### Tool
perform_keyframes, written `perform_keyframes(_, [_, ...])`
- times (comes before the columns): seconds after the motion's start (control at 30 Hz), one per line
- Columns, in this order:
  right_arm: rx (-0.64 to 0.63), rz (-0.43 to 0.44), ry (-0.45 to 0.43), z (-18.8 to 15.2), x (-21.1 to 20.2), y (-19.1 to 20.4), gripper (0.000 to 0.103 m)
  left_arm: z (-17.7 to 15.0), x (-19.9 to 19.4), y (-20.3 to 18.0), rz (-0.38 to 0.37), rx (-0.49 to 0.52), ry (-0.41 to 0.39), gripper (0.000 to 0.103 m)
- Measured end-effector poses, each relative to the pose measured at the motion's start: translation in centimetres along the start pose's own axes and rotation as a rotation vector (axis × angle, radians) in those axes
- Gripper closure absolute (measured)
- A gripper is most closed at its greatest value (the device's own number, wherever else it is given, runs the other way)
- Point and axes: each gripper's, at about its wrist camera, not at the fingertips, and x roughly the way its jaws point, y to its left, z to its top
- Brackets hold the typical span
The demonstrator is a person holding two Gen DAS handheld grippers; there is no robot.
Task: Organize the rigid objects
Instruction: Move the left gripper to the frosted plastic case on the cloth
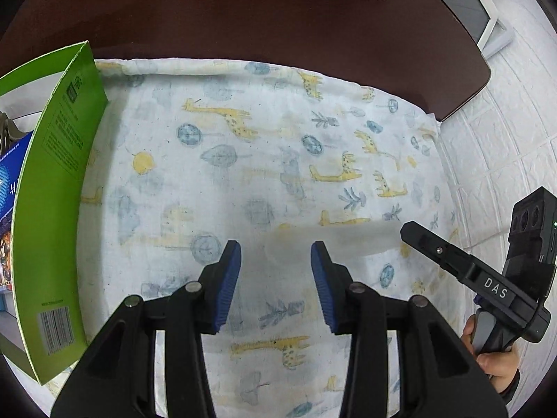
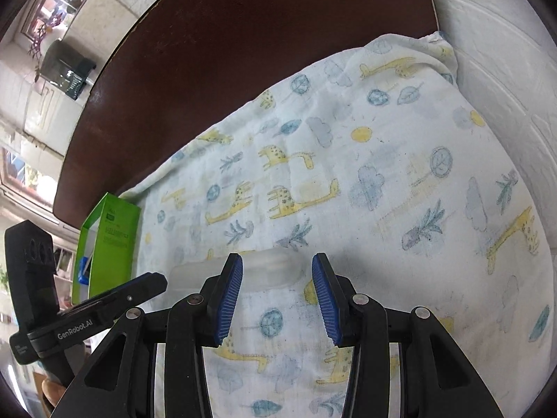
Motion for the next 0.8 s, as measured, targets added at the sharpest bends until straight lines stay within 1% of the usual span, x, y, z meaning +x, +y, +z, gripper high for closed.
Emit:
perform_keyframes(0.13, [0.008, -0.002, 0.012, -0.1, 0.7, -0.1, 0.059, -0.1, 0.6, 0.0, -0.002, 0.000, 0.007, 0.064])
perform_keyframes(0.27, [-0.016, -0.023, 0.017, -0.1, 0.8, 0.3, 0.059, -0.2, 1.3, -0.2, -0.011, -0.001, 0.021, 0.065])
perform_keyframes(0.4, [-0.051, -0.049, 0.027, -0.3, 1.0, 0.9, 0.060, -0.3, 1.6, -0.7, -0.017, 0.013, 0.015, 0.065])
perform_keyframes(0.43, [-0.063, -0.057, 0.032, -0.4, 1.1, 1.2, 0.064, -0.3, 1.6, -0.9, -0.009, 0.018, 0.014, 0.065])
perform_keyframes(0.47, [-0.070, -0.058, 0.041, -0.4, 1.3, 1.3, 0.064, -0.4, 1.6, -1.1, 0.004, 0.026, 0.009, 0.065])
perform_keyframes(0.53, [-0.096, -0.087, 0.042, -0.5, 1.4, 1.8, 0.065, -0.6, 1.7, -1.6, 0.031, 0.050, 0.001, 0.064])
perform_keyframes(0.6, [-0.109, -0.112, 0.043, -0.6, 1.5, 2.2, 0.065, -0.7, 1.8, -1.8, 0.037, 0.062, 0.002, 0.060])
perform_keyframes(0.67, [-0.113, -0.131, 0.042, -0.7, 1.6, 2.4, 0.065, -0.8, 1.7, -2.1, 0.052, 0.077, -0.003, 0.060])
perform_keyframes(0.8, [-0.123, -0.141, 0.046, -0.9, 1.6, 3.0, 0.065, -0.7, 1.1, -1.8, 0.070, 0.090, -0.023, 0.060])
